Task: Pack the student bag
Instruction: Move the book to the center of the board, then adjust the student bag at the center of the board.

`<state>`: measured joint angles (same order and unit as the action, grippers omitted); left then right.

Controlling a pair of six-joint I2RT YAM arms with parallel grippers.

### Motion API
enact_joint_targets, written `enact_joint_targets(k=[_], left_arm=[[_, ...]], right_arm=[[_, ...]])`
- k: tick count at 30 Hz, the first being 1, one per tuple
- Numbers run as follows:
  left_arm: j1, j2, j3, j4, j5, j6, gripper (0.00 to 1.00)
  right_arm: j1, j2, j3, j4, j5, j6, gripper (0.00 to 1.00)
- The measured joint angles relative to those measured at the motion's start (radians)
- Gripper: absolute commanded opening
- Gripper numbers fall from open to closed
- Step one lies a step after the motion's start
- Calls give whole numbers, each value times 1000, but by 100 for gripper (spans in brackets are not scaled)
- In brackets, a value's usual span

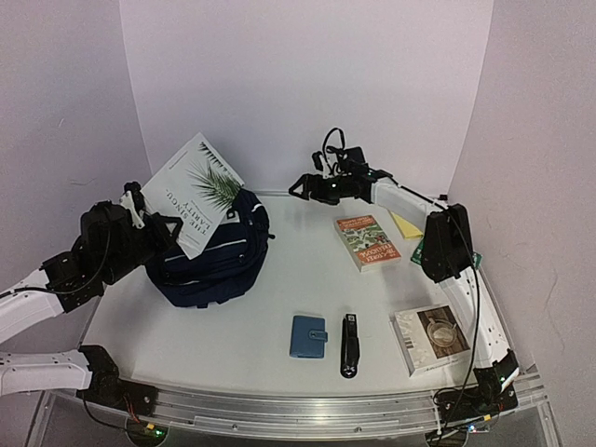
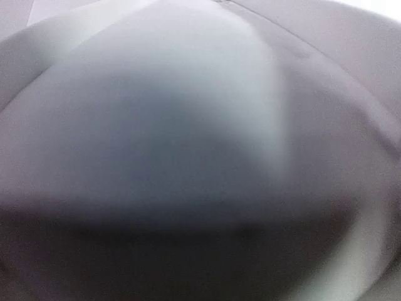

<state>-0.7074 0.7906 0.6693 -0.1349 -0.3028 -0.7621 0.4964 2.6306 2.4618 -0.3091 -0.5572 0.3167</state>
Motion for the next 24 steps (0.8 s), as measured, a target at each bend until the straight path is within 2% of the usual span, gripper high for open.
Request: enact_joint_targets(k=[7, 24], left_arm=[[0, 1, -11, 2, -6, -30, 0], [0, 13, -12, 2, -6, -48, 0]], right_arm=[[46, 153, 21, 106, -9, 195, 87], [124, 268, 127, 258, 41, 287, 74]])
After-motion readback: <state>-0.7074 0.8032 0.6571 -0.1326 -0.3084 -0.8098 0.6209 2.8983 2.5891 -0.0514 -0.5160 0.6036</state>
